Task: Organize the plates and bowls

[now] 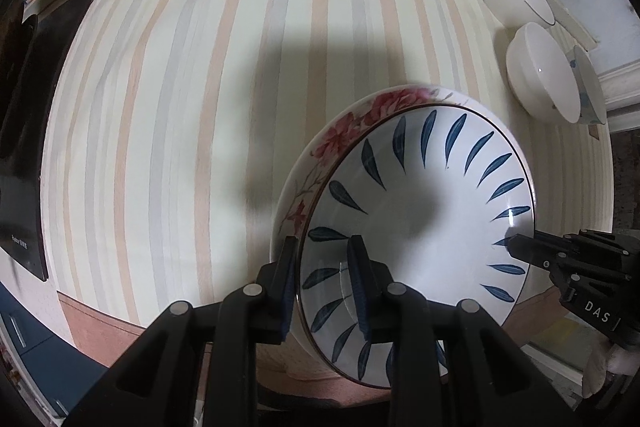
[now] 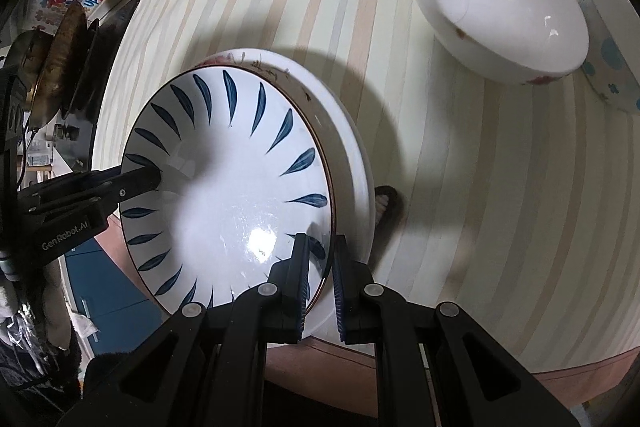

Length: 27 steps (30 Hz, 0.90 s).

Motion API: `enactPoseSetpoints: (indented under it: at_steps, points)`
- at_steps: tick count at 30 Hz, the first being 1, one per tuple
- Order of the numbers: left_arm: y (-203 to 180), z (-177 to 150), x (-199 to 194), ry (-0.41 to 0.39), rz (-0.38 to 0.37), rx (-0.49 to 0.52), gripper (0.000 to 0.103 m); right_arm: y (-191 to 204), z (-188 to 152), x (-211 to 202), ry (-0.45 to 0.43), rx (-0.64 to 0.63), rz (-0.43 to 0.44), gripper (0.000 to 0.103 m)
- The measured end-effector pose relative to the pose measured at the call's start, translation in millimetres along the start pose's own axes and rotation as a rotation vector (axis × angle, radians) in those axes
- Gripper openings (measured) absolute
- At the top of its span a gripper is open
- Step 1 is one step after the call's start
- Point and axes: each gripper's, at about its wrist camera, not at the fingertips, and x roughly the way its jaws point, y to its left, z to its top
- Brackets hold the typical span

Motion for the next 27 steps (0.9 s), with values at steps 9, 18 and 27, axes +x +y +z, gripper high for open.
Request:
enactPoseSetpoints:
  at_steps: [9,18,27]
  points:
    - [-2.2,-1.6,2.1,-0.003,0.007,0.002,0.024,-1.6,-0.2,-0.9,-0.027,0.038,-0.002,0.013]
    - [6.7,0.3,8.6,0.031,-0.038,-0.018,0.025,-13.7,-0.4,-5.9,-0.055,0.166,0.044,0.016]
    - [15.0,-0.8,9.3,0.047,-0.057,-0.084,0.024,-11.1,1.1,-12.6,-0.051,0.182,0.039,0.025]
